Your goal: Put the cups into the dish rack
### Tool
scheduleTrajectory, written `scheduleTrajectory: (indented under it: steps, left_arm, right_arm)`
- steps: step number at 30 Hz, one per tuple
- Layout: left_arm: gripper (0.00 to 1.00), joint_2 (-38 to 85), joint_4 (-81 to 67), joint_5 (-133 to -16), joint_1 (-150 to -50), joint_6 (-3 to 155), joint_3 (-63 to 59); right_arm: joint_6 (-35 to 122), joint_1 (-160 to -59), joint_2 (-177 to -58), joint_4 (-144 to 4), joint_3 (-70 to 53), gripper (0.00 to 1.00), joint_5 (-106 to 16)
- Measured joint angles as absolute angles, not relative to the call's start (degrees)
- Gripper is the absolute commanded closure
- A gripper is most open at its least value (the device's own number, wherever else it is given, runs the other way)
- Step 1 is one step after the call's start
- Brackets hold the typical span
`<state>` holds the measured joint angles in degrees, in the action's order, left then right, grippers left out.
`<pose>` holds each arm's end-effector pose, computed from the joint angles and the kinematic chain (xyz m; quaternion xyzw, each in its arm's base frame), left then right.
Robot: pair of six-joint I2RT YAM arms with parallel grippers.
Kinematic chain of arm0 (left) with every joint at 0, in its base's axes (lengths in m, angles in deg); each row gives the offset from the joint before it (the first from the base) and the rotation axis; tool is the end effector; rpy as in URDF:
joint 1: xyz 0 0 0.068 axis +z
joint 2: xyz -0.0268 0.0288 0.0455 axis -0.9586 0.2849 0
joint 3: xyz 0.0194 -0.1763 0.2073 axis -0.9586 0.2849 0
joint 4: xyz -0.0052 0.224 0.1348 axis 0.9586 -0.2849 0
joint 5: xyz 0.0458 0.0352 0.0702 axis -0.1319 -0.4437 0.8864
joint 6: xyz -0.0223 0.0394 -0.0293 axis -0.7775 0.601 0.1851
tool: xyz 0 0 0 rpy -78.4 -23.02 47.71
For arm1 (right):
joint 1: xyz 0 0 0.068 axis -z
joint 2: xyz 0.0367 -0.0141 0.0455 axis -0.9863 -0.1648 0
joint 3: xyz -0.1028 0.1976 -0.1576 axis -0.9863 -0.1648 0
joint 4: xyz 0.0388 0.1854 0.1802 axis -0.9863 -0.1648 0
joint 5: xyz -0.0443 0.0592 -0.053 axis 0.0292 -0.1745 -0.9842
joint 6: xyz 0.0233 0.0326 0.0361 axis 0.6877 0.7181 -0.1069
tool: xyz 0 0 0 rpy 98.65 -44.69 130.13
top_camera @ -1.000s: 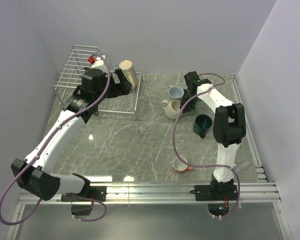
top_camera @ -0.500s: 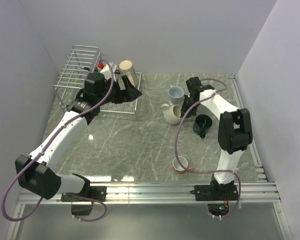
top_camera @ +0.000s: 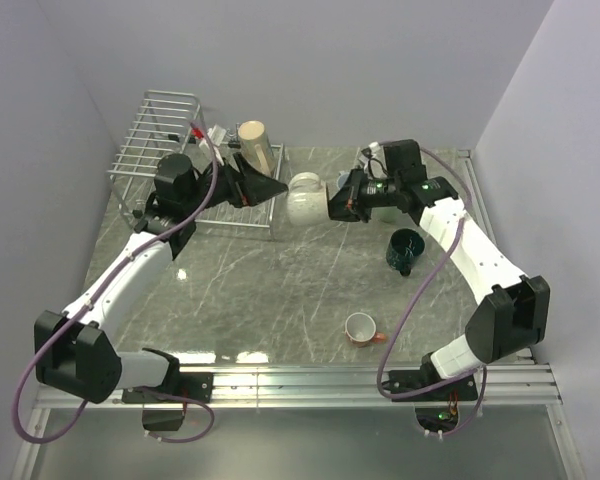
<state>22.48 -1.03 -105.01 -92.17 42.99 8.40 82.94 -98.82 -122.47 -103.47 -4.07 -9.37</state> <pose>0.2787 -0.1180 0.3662 0.0621 0.7250 -0.5441 0.4177 0.3030 0.1260 0.3474 0.0498 0.8544 0.4935 0.1547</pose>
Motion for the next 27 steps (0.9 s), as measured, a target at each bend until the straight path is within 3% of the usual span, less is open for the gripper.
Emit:
scheduleTrajectory:
  steps: [12,22,27]
  left_arm:
    - [0.01,16.1,2.1,-106.2,-92.3,42.2,6.0]
    - [0.01,14.1,-4.4,-104.5,-94.9,47.9,5.9]
    - [0.08,14.4,-5.8,-103.5,-96.3,49.5,4.9]
  right_arm:
    - [97.9,-101.5,-122.1,-93.1,-11.4,1.00,0.4]
    - [98.5,-107.4,-125.3,-94.1,-4.9,1.00,1.8]
    - [99.4,-110.7,-126.1,-93.7,-4.9,1.00,2.6]
